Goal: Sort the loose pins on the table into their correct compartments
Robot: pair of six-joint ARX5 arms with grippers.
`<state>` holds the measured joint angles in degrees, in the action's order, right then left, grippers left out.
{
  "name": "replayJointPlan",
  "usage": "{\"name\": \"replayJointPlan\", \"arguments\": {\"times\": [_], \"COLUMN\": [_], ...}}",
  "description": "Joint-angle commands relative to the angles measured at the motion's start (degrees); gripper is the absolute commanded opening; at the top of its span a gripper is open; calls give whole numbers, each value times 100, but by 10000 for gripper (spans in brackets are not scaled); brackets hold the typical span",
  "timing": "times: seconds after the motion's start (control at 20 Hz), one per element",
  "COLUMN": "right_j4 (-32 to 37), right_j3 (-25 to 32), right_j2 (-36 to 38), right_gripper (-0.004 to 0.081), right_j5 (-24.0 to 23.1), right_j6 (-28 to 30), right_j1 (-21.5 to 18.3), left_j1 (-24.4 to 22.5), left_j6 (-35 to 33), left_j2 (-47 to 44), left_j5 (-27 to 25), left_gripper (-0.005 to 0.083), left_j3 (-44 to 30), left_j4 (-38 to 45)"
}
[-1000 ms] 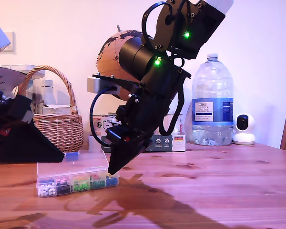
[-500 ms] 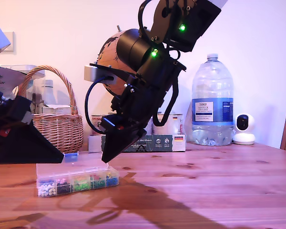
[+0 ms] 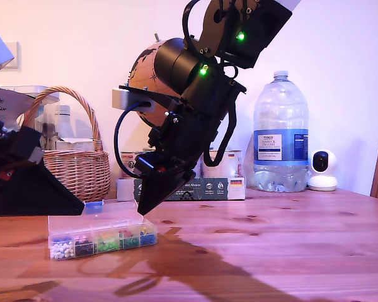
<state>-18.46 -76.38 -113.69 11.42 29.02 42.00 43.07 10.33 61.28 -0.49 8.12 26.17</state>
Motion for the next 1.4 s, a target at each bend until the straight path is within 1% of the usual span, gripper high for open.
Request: {"name": "replayJointPlan", "arguments": {"times": [0.0, 0.35, 0.8, 0.95, 1.25, 1.3, 1.35], "right_j4": [-28, -199, -107, -42, -7, 0, -2], "right_j3": [-9, -9, -9, -11, -13, -13, -15], "right_j2": [-192, -282, -293, -293, -293, -293, -293], "right_gripper": [-13, -13, -12, 34, 53, 43, -10], "right_j5": [-4, 0, -31, -76, -92, -92, -90], "right_j6": [37, 39, 39, 37, 35, 35, 33], "right_j1": [-17, -50, -39, -39, -39, -39, -39], "left_j1": [-11, -11, -11, -11, -11, -11, -11], "left_j6": [13, 13, 15, 15, 13, 13, 15], "left_j2": [28, 28, 28, 28, 28, 28, 28], "left_j5": [7, 7, 7, 7, 7, 7, 4], "left_gripper": [-23, -23, -23, -23, -23, -23, -23], "left_j3": [-70, -70, -70, -70, -70, -70, -70], "left_j4": [52, 52, 50, 50, 52, 57, 85]}}
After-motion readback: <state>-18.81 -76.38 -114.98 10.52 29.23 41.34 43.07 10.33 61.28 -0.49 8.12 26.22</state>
